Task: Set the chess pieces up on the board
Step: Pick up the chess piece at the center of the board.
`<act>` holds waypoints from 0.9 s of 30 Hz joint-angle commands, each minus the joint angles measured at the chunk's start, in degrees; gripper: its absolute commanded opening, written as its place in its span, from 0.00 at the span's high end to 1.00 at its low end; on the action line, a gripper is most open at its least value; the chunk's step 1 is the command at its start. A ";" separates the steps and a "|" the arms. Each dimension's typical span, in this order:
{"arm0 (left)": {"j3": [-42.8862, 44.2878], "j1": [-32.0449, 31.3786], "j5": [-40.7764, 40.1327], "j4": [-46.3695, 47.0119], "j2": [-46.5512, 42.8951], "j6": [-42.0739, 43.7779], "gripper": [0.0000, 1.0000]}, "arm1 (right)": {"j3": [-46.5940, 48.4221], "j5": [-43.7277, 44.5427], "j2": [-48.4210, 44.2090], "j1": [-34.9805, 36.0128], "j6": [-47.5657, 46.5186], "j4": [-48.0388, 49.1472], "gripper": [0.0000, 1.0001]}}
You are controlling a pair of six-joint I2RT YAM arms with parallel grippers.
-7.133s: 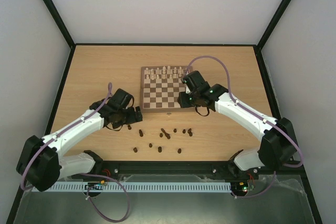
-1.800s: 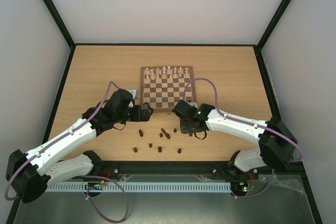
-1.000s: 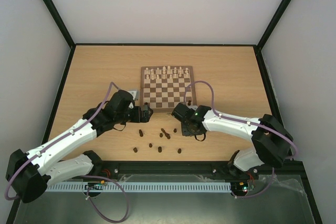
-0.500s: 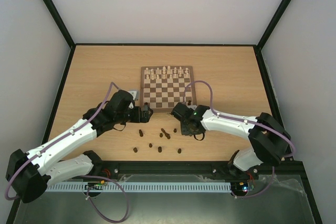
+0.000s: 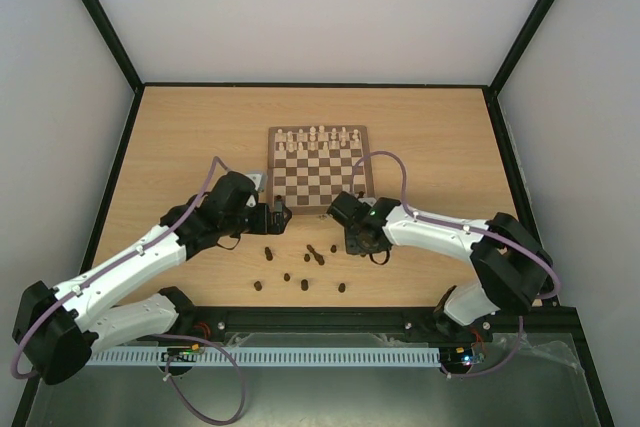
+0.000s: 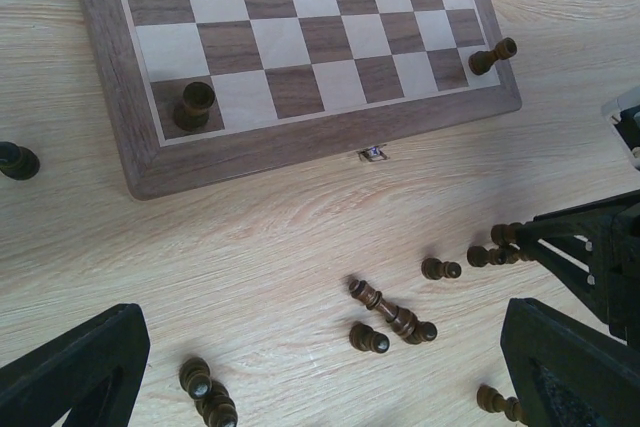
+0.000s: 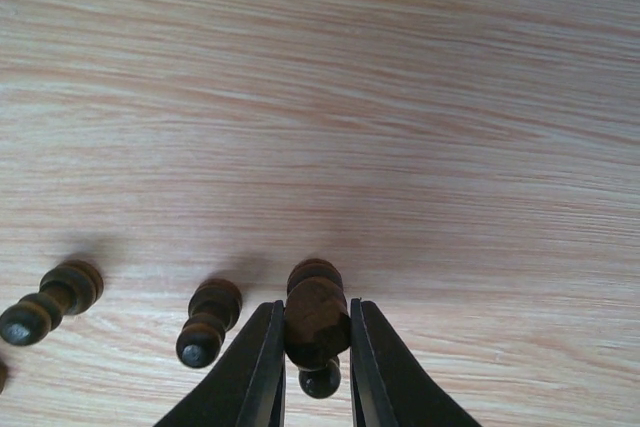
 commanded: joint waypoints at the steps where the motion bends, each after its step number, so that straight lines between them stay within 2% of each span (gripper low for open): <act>1: -0.77 0.43 0.03 0.80 0.53 0.90 0.01 | 0.29 0.92 1.45 -1.78 -1.47 -0.99 0.86; 18: -0.83 1.31 0.14 0.72 1.12 1.80 0.01 | 6.89 1.55 7.98 -10.63 -8.51 0.67 0.87; 27: -0.71 1.60 0.70 0.67 1.55 2.21 0.01 | 3.59 4.23 1.53 -16.35 -8.79 -2.36 0.86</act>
